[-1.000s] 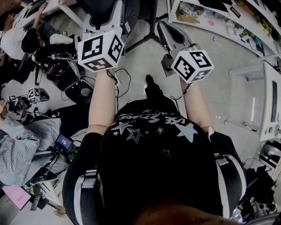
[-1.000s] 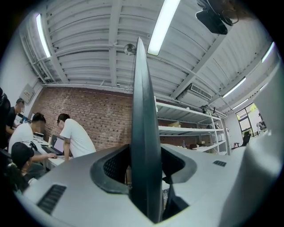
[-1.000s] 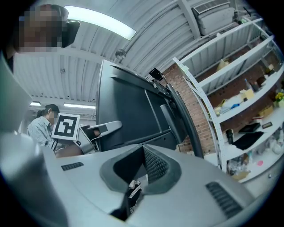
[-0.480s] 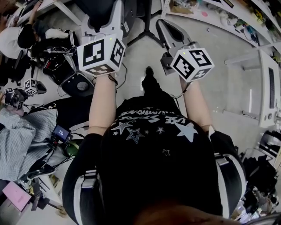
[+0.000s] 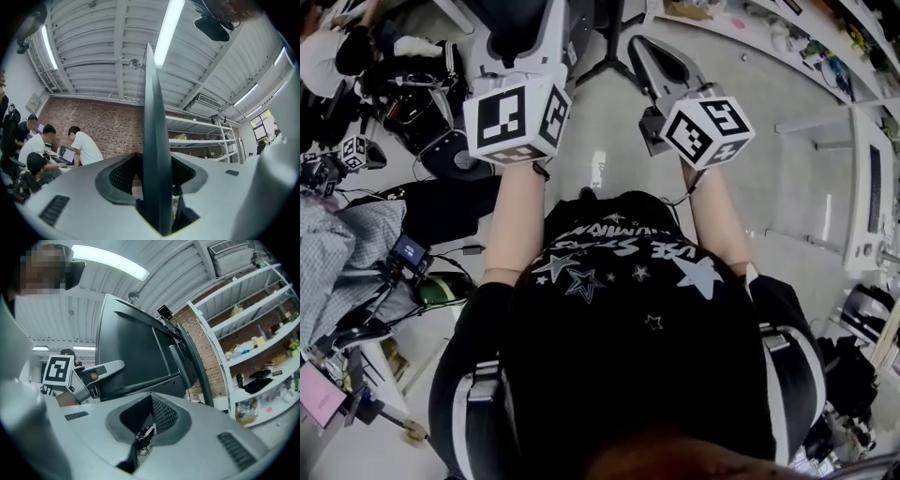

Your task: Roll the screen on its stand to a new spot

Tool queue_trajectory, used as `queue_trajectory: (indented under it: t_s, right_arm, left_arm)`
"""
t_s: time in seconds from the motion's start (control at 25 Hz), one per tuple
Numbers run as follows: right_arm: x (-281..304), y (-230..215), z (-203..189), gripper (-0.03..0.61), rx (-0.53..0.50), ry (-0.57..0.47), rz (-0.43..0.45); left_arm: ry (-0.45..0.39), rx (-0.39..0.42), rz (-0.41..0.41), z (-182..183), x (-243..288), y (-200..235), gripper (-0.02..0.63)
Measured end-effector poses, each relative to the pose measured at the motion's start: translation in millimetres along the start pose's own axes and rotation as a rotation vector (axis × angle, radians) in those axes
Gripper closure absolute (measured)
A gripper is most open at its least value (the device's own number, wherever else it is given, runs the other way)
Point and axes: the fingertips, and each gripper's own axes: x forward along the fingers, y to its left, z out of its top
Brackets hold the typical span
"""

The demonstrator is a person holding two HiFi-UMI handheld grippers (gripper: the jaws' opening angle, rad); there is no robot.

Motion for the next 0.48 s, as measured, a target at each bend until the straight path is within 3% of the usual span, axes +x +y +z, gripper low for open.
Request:
queue_trajectory:
  t_s: [0.48]
  right_arm:
    - [-84, -3, 2, 0.572, 0.026, 0.021, 0.061]
  left_arm:
    - [0.016, 0.028, 0.077, 11, -48, -47, 0.388]
